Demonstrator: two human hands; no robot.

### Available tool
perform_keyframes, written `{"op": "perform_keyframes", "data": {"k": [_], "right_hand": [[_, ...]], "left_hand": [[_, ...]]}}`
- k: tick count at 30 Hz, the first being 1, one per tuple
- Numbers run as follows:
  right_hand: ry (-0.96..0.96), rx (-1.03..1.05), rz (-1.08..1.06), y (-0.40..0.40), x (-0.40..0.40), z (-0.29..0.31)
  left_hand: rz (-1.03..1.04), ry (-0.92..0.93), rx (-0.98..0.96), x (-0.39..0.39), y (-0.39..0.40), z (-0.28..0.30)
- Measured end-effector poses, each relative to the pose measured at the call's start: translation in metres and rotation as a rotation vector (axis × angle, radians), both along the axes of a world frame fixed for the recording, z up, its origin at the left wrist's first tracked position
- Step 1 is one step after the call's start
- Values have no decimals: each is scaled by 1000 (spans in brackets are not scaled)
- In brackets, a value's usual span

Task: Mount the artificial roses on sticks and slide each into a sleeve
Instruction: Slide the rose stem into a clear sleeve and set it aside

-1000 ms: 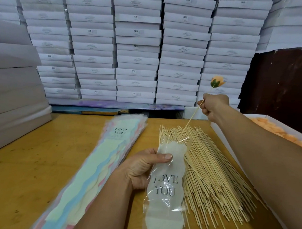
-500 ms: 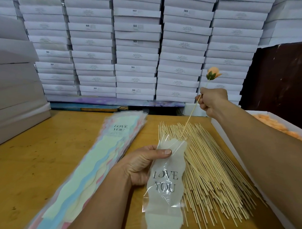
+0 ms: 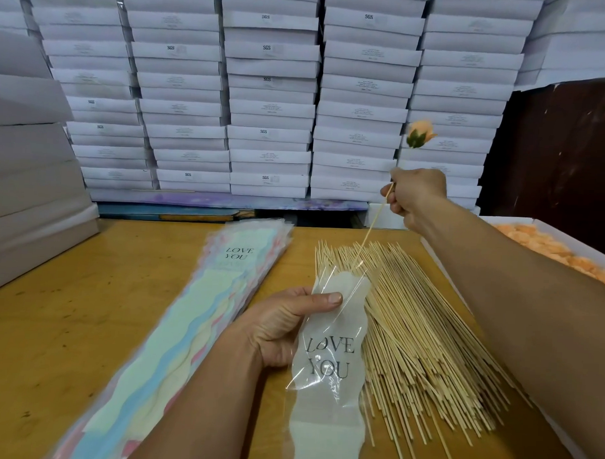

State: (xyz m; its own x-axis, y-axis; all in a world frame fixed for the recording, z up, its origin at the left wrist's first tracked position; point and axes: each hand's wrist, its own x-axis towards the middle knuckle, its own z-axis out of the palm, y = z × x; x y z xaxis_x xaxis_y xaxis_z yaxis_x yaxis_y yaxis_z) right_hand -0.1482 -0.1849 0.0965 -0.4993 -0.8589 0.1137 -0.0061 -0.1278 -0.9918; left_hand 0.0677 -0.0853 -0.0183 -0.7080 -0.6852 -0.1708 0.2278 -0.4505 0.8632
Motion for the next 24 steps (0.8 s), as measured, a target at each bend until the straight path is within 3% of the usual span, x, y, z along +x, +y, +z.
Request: {"op": "perform_keyframes", "data": {"k": [19,24], "right_hand": [[-60,-16,-128,-8,-18,8],[-24,13,-67,-12,-13,6]], "left_hand": [[15,-43,-6,-1,2,3],[12,-41,11,-1,4,4]]}}
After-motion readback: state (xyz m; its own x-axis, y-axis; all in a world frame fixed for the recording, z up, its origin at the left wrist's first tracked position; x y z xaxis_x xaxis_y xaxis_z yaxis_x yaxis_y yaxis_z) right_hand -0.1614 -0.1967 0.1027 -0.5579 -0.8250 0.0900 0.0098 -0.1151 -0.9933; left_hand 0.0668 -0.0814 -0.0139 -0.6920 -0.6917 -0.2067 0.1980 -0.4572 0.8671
